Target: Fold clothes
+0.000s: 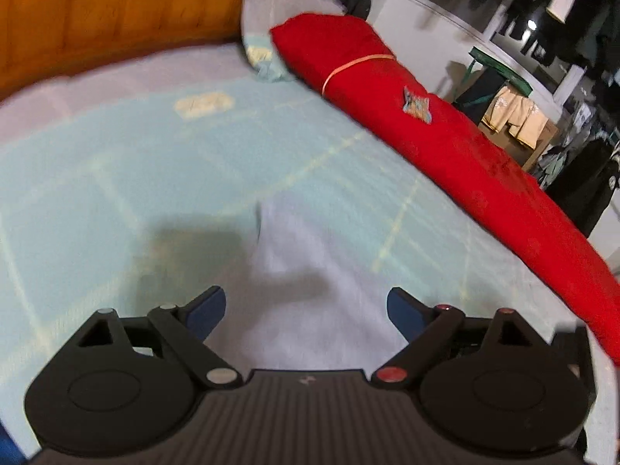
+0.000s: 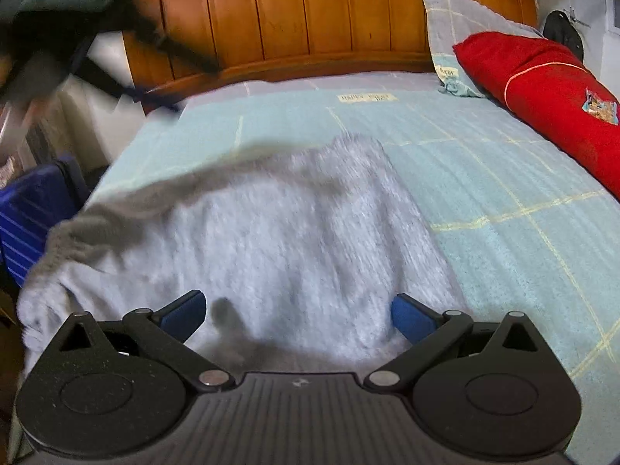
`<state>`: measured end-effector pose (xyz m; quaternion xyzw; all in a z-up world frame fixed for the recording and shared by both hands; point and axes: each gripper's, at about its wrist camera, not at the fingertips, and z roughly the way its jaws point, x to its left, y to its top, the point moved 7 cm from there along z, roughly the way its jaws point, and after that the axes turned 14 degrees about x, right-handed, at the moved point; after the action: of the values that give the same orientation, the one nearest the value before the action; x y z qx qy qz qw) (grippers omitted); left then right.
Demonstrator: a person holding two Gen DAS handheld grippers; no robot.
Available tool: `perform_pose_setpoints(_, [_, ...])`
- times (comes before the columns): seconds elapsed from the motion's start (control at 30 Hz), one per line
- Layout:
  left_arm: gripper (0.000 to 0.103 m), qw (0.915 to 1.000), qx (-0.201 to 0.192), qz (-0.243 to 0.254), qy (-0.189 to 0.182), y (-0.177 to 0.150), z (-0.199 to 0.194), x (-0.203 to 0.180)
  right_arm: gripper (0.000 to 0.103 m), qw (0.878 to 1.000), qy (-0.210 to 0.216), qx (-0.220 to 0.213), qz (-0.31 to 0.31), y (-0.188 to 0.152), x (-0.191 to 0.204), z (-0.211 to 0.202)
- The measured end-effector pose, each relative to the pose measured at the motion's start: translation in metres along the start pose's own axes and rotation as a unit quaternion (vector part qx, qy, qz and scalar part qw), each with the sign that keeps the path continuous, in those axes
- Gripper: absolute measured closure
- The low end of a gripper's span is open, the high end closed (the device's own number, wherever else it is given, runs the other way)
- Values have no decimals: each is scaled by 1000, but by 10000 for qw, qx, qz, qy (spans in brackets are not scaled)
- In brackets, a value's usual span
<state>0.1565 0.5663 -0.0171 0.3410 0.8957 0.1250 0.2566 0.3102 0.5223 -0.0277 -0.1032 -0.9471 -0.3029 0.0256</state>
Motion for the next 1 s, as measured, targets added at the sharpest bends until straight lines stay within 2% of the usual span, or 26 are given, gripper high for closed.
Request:
perform_pose_setpoints(0.1, [13,9994,215,-263,-7,-39,10,26,0,9999,-10,-4,-161,0,12,0])
perform_pose_setpoints(0.17, [14,9982,241,-539,89,-54,11,49,0,9992,-87,79,-389,-2,23,2])
perform_pose_setpoints(0.2, [16,9977,165,-644,135,-56,5,56,0,9983,-168,100,-547,-4,31,0])
perform_pose_setpoints(0.27, [16,9970,-172,-751,-58,-56,-20,59,0,9949,-371,53,-934,-7,49,-8])
perform_pose_setpoints(0.33, [13,9954,-493,-620,-530,-57,-40,50,0,9904,-443,-208,-1293,-6,68,-20])
perform_pose_setpoints(0.37, [12,9935,-597,-575,-784,-59,-45,44,0,9894,-329,-275,-1385,-5,78,-24])
perform_pose_setpoints(0.43, [12,9909,-495,-558,-1119,-65,-40,37,0,9883,-62,-299,-1492,-6,96,-27])
perform_pose_setpoints(0.5, [12,9904,-325,-606,-1195,-71,-26,37,0,9876,477,-119,-1488,-12,116,-23])
perform_pose_setpoints(0.57, [12,9892,-175,-779,-1227,-76,-10,45,0,9819,1166,389,-1439,-29,137,-11])
perform_pose_setpoints(0.6, [13,9877,-147,-877,-1287,-77,-5,49,0,9807,1306,614,-1317,-37,143,-4])
perform_pose_setpoints(0.7, [14,9833,-201,-1153,-1395,-72,-15,46,0,9844,575,555,-1569,-57,156,-3])
perform_pose_setpoints(0.8, [13,9879,-258,-735,-1344,-69,-31,20,0,9845,152,517,-1670,-70,165,-22])
perform_pose_setpoints(0.9, [12,9890,-122,-287,-1444,-80,-31,-9,0,9891,28,465,-1400,-82,158,-45])
perform_pose_setpoints(1.0, [12,9937,153,20,-1109,-100,-13,-24,0,9962,-10,519,-700,-100,138,-58])
